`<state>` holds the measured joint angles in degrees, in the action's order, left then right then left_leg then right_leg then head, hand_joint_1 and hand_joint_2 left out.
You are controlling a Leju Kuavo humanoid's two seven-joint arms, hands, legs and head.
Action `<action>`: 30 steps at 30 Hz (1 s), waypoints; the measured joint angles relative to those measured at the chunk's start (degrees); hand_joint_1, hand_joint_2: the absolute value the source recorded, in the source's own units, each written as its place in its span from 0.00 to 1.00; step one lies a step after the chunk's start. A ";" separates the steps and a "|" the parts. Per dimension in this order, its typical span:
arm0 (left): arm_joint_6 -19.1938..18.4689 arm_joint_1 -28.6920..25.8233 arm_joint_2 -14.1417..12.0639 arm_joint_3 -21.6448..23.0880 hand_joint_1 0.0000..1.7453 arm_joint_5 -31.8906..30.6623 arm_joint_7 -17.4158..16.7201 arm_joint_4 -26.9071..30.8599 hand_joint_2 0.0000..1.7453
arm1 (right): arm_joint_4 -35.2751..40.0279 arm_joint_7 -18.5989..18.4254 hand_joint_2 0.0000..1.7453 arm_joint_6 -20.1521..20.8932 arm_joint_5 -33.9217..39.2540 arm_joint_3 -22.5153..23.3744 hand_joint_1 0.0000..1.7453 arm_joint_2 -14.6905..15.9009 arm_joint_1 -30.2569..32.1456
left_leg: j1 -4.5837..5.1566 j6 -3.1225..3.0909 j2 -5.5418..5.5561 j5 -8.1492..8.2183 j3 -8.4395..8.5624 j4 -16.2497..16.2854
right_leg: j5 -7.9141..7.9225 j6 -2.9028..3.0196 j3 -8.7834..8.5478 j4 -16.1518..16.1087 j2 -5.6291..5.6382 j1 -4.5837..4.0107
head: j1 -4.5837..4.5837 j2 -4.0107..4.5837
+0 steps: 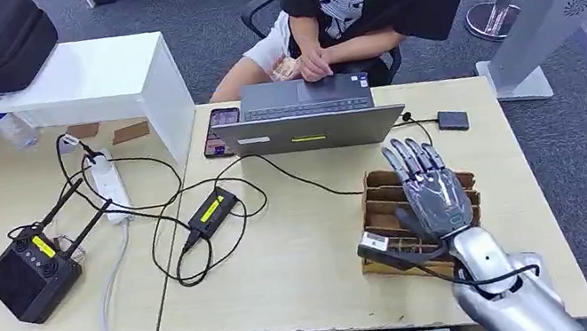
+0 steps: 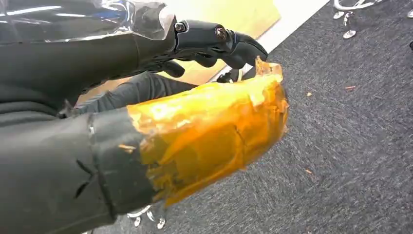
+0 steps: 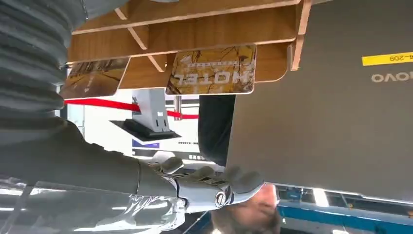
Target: Pass the card to the sensor for recognition and then transmit it.
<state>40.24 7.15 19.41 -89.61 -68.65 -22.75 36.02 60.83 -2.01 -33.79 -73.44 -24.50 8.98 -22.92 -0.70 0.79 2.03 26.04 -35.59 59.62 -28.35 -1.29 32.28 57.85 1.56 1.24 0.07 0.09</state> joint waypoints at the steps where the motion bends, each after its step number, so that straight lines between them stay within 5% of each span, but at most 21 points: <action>1: -0.02 0.00 0.00 0.00 0.00 0.00 -0.02 0.00 0.00 | 0.00 0.00 1.00 0.00 -0.02 0.00 0.00 0.02 0.00 | 0.00 0.00 0.00 0.00 0.00 0.00 | 0.00 0.00 0.00 0.00 0.00 0.00 | 0.00 0.00; 8: -0.02 0.00 0.00 0.00 0.00 0.00 0.00 0.00 0.00 | 0.00 0.00 1.00 0.02 -0.02 0.02 0.01 0.15 0.01 | 0.00 0.00 0.00 0.00 0.00 0.00 | 0.00 0.00 0.00 0.00 0.00 0.00 | 0.00 0.00; 10: 0.00 0.00 0.00 0.00 0.00 0.00 0.00 0.00 0.00 | -0.02 0.00 1.00 0.02 -0.02 0.00 0.78 0.17 0.02 | 0.00 0.00 0.00 0.00 0.00 0.00 | 0.00 0.00 0.00 0.00 0.00 0.00 | 0.00 0.00; 12: 0.00 0.00 0.00 0.00 0.00 0.00 0.00 0.00 0.00 | -0.02 0.00 1.00 0.02 -0.02 0.02 0.89 0.20 0.02 | 0.00 0.00 0.00 0.00 0.00 0.00 | 0.00 0.00 0.00 0.00 0.00 0.00 | 0.00 0.00; 20: -0.02 0.00 0.00 0.00 0.00 0.00 0.00 0.00 0.00 | -0.02 -0.02 1.00 0.63 0.07 0.11 0.88 0.26 0.13 | 0.00 0.00 0.00 0.00 0.00 0.00 | 0.00 0.00 0.00 0.00 0.00 0.00 | 0.00 0.00; 25: -0.02 0.00 0.00 0.00 0.00 -0.02 0.00 0.00 0.00 | 0.00 -0.02 1.00 0.66 0.13 0.48 0.99 0.26 0.17 | 0.00 0.00 0.00 0.00 0.00 0.00 | 0.00 0.00 0.00 0.00 0.00 0.00 | 0.00 0.00; 30: -0.02 0.00 0.00 0.00 0.00 -0.02 0.00 0.00 0.00 | 0.00 -0.02 1.00 0.63 0.15 0.55 0.99 0.26 0.18 | 0.00 0.00 0.00 0.00 0.00 0.00 | 0.00 0.00 0.00 0.00 0.00 0.00 | 0.00 0.00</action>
<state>40.22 7.15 19.41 -89.61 -68.67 -22.75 36.02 60.83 -2.03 -33.16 -73.29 -23.96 9.25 -22.74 -0.70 0.79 2.03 26.04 -35.59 59.62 -28.35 -1.29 32.28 57.85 1.56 1.24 0.07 0.09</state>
